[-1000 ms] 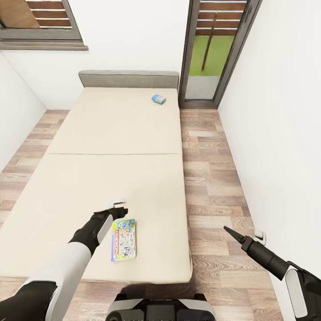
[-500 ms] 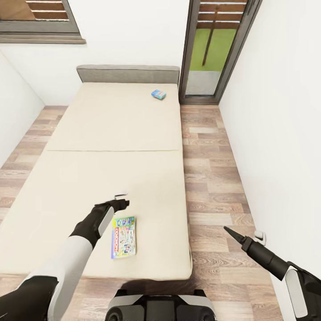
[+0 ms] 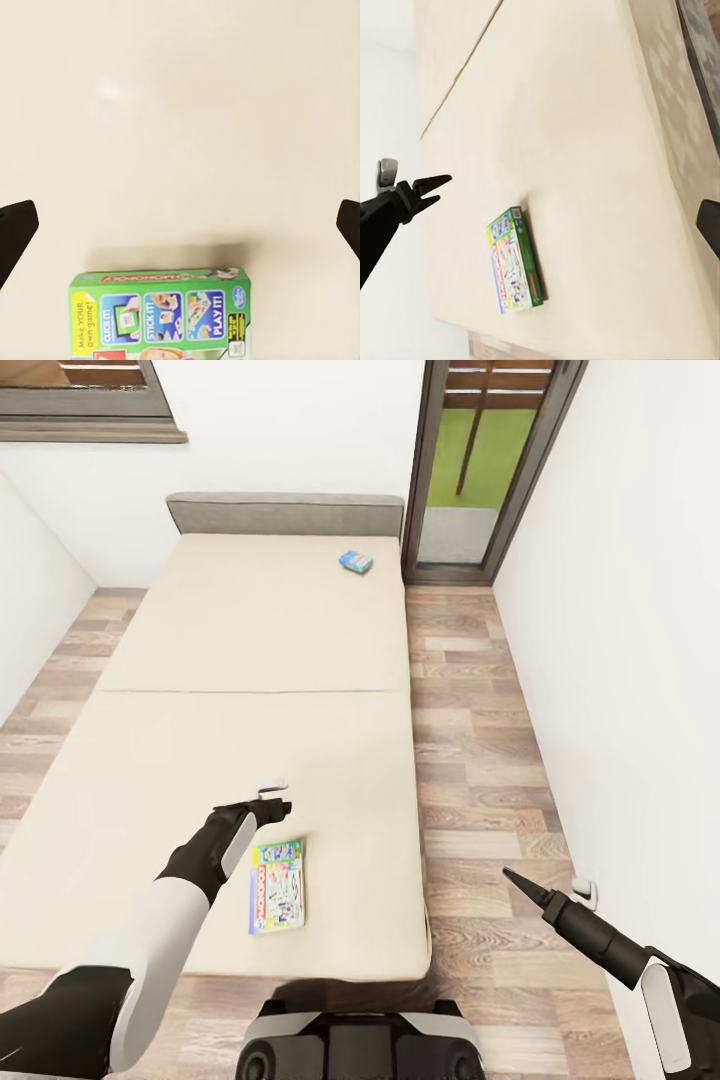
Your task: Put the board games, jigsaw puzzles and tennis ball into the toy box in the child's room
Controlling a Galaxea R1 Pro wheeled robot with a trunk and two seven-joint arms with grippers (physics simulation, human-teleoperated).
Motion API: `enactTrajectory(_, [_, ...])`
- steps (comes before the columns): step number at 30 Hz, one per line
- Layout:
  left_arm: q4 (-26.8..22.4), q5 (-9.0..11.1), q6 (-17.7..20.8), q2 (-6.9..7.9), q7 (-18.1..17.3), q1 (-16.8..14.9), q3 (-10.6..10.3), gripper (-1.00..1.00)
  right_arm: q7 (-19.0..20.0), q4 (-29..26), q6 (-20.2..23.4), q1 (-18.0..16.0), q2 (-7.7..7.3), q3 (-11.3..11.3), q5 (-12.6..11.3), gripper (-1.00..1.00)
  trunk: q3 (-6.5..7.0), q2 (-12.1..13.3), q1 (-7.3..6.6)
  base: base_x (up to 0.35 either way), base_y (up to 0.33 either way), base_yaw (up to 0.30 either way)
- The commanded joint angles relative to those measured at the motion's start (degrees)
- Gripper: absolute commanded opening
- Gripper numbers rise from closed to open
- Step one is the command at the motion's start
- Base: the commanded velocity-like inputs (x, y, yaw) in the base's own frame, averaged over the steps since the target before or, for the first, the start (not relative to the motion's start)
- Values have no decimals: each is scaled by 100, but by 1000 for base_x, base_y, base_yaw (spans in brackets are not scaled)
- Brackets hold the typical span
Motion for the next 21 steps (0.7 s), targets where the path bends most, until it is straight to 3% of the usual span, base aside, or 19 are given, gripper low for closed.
enactTrajectory(1, [-4,60,20,5,45,-2,-20,100,7,0,36,-3,0,-4,-22,100,-16,-9,3,0,0,0])
enactTrajectory(21, [22,57,-40,11,45,-2,-43,100,7,0,34,-3,0,-4,-22,100,-205,-9,3,0,0,0])
